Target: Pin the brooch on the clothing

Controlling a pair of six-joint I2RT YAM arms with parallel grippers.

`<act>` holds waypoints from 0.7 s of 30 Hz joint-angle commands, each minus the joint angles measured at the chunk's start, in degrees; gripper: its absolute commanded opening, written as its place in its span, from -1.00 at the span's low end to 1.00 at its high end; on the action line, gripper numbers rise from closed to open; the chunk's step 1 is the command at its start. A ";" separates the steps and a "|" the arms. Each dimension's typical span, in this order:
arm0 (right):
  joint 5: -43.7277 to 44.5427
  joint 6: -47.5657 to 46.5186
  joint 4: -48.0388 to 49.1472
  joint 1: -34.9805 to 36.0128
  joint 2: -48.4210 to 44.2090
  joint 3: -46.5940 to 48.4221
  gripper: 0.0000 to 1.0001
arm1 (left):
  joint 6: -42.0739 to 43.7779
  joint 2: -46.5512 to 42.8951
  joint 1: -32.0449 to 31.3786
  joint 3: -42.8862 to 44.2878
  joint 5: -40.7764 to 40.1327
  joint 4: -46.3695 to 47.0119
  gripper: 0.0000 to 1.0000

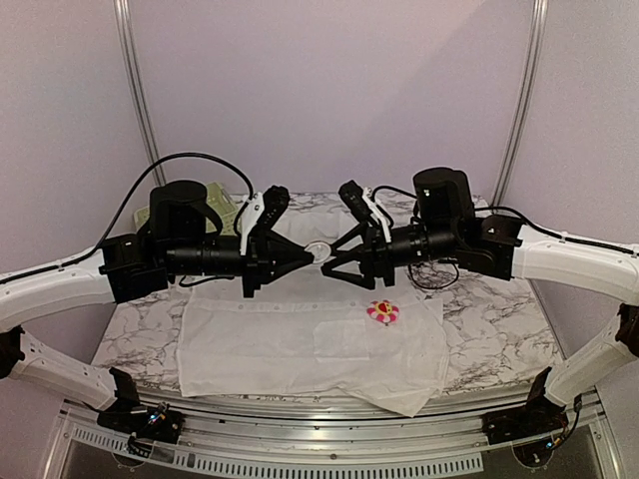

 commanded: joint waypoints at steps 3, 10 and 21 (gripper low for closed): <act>-6.10 -1.87 0.94 -0.22 -4.28 -2.60 0.22 | -0.06 -0.81 -1.07 -0.13 0.68 1.21 -1.00; -0.05 -2.71 3.84 -0.32 -8.93 -4.71 0.05 | 9.62 -1.34 -1.33 0.76 -0.39 -0.35 -1.00; -4.81 -3.40 4.34 -0.37 -3.04 0.02 -0.19 | 22.25 -2.20 -4.24 -0.88 -3.83 -1.55 -1.00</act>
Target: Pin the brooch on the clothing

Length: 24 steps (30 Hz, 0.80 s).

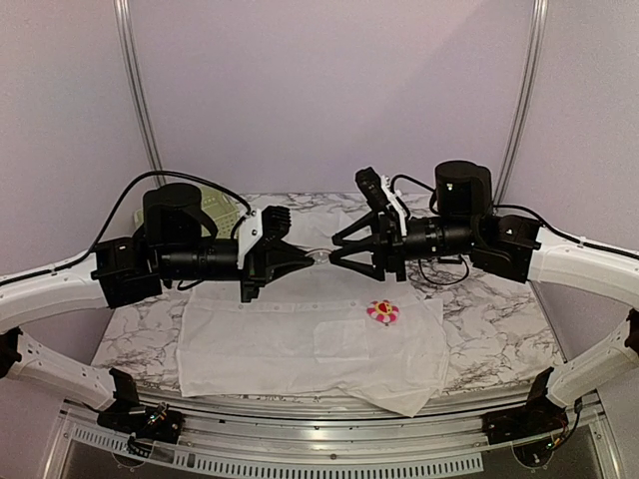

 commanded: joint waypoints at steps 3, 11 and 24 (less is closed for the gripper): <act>-5.46 -1.12 0.71 -0.17 3.48 2.63 -0.31 | 3.94 -0.37 -1.26 -0.85 -1.34 -1.28 -1.00; -7.44 -1.12 3.16 -0.24 4.34 3.33 -0.65 | 2.11 -0.61 -1.79 -2.09 -0.46 -0.73 -1.00; -9.34 -3.17 1.47 -0.16 5.63 4.14 -1.00 | -4.86 -0.21 -1.35 -2.55 -3.30 0.43 -1.00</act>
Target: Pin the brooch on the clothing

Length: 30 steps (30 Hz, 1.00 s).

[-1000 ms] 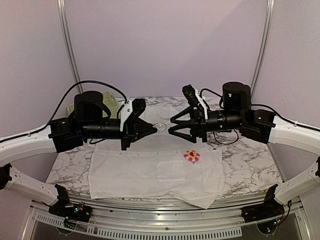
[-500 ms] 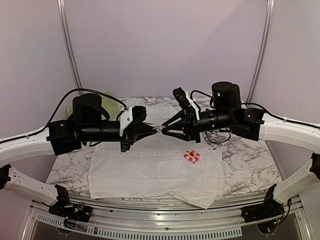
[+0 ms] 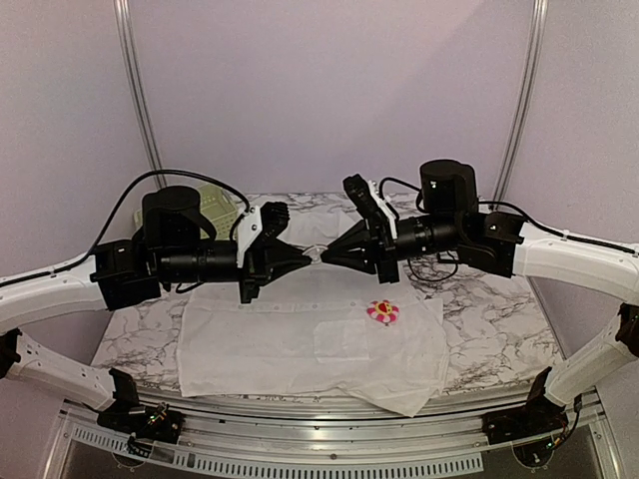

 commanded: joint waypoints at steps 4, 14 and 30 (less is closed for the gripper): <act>4.11 3.13 1.23 -0.02 -1.06 -0.95 -1.00 | -3.97 0.51 -1.11 -2.44 -3.53 1.41 -0.58; 17.72 8.98 0.86 -5.00 -2.16 -8.07 -1.00 | -5.07 2.38 -0.26 -4.48 -12.74 -1.79 0.67; 28.99 8.49 0.25 -14.95 10.22 -6.81 -1.00 | -13.23 11.42 5.46 -22.15 -16.44 7.63 0.55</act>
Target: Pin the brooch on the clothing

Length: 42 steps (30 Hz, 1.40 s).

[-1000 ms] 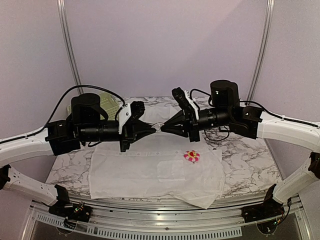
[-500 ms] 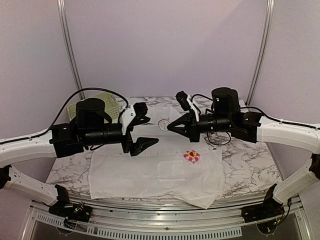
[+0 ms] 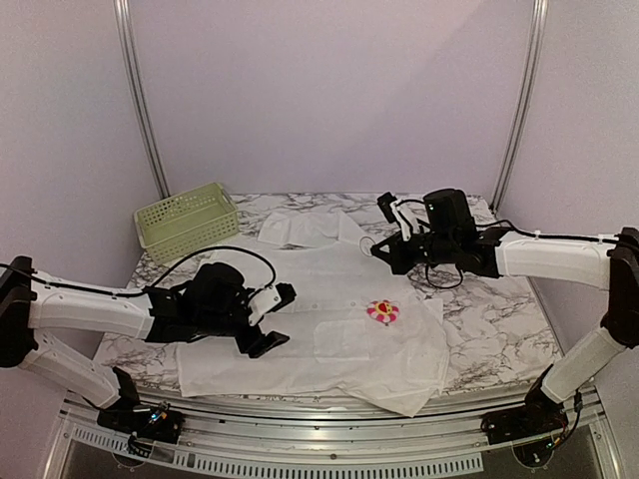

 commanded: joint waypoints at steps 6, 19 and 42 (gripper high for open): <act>1.92 -3.97 -1.53 -1.49 11.12 7.54 -1.00 | -24.19 3.24 0.60 -3.97 -8.50 5.67 0.54; -1.20 -7.57 0.98 -4.76 12.04 11.14 -1.00 | -43.69 2.48 1.43 -9.64 -16.76 -11.62 0.49; -4.70 -12.19 -8.41 -5.72 19.55 23.43 -1.00 | -11.59 13.60 6.09 25.70 -1.42 -16.47 0.34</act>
